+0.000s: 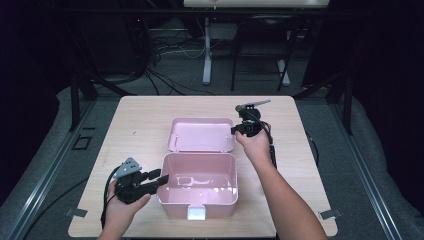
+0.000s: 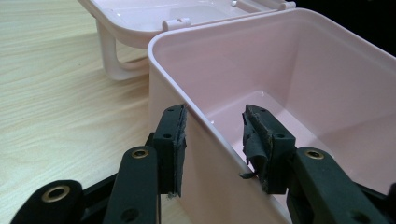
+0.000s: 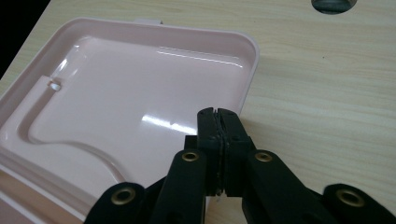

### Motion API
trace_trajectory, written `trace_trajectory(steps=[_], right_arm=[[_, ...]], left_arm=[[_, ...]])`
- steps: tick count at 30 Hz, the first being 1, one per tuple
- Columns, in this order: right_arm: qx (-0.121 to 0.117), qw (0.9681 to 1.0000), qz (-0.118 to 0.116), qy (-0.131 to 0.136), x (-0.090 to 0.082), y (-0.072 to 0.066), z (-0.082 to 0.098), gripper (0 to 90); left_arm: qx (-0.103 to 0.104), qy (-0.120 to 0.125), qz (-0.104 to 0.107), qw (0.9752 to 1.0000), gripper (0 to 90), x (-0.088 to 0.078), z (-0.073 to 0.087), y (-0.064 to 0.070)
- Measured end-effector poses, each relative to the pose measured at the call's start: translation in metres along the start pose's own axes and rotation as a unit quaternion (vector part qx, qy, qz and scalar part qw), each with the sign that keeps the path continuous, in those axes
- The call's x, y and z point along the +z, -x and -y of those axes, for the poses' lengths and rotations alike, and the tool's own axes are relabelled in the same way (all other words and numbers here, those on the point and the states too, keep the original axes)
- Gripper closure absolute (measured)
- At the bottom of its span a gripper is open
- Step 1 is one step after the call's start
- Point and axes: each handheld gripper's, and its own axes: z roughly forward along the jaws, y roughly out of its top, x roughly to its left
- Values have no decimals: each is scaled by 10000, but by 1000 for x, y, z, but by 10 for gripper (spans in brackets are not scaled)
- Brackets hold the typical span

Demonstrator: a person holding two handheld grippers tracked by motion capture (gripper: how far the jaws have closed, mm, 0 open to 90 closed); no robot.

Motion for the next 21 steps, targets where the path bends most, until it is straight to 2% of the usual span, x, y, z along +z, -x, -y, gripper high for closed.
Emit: trace_trajectory(steps=[4,6,13,17,19,21], right_arm=[[-195,9997,-32,151,-13,-6,4,812],[-423,9988,-78,253,-20,-11,7,769],[-1182,9922,-117,386,-43,-24,19,640],[-1418,9893,-214,280,-53,-24,26,580],[-1514,9880,-295,112,-56,-24,30,572],[-1716,9848,-264,-94,-59,-23,34,579]], left_arm=[[9,29,10,10000,596,-1,-1,0],[-37,67,41,10000,594,-2,-1,0],[-42,131,79,9999,573,-8,-4,-1],[-93,174,35,9998,564,-11,-5,-4],[-134,169,43,9998,557,-13,-5,-5],[-146,187,33,9997,555,-14,-5,-6]])
